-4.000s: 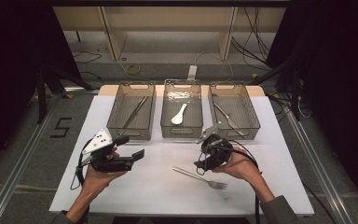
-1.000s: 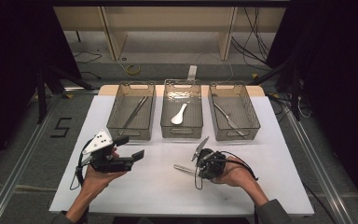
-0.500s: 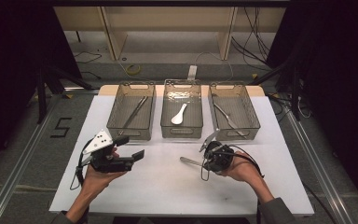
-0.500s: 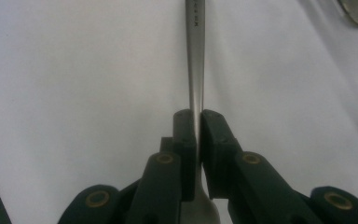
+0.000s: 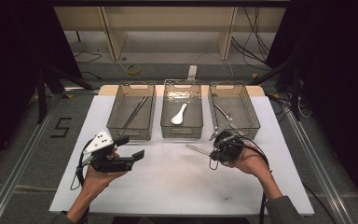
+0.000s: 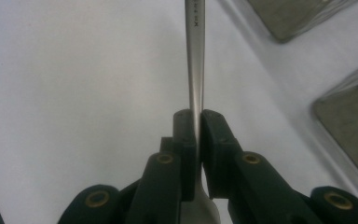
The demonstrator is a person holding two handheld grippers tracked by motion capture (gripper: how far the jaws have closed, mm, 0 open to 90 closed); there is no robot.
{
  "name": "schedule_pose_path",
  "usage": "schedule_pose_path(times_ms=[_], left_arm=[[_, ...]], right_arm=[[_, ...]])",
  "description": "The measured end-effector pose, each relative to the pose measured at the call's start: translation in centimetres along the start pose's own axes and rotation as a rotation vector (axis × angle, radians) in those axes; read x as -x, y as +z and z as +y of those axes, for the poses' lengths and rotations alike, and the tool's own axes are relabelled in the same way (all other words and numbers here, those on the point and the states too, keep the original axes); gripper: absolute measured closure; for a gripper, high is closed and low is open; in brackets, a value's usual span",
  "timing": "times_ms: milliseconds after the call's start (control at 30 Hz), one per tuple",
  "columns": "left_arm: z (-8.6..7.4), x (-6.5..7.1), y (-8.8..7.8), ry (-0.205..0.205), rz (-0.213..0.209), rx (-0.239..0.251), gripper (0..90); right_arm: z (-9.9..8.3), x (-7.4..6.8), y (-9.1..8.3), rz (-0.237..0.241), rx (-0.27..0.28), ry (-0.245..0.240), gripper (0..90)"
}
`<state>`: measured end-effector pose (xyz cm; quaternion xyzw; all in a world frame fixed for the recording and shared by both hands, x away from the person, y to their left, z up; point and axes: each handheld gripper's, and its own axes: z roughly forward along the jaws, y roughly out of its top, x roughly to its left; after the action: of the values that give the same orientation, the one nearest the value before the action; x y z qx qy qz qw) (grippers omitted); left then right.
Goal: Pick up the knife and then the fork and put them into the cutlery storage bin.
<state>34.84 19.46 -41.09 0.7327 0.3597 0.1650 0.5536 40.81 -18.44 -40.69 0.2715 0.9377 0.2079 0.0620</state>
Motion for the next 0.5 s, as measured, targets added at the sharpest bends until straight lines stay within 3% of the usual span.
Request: schedule_pose_path(times_ms=[200,267,500], left_arm=[[0.0,-0.1,0.0,-0.003,0.004,0.000,16.1],[0.0,0.0,0.0,-0.005,0.005,-0.002,16.1],[0.0,-0.1,0.0,-0.009,0.005,0.000,16.1]], right_arm=[[0.1,0.7,-2.2,-0.036,0.055,0.011,85.5],[0.2,1.4,-2.8,-0.053,0.084,0.021,85.5],[1.9,4.0,-4.6,-0.095,0.109,0.044,85.5]])
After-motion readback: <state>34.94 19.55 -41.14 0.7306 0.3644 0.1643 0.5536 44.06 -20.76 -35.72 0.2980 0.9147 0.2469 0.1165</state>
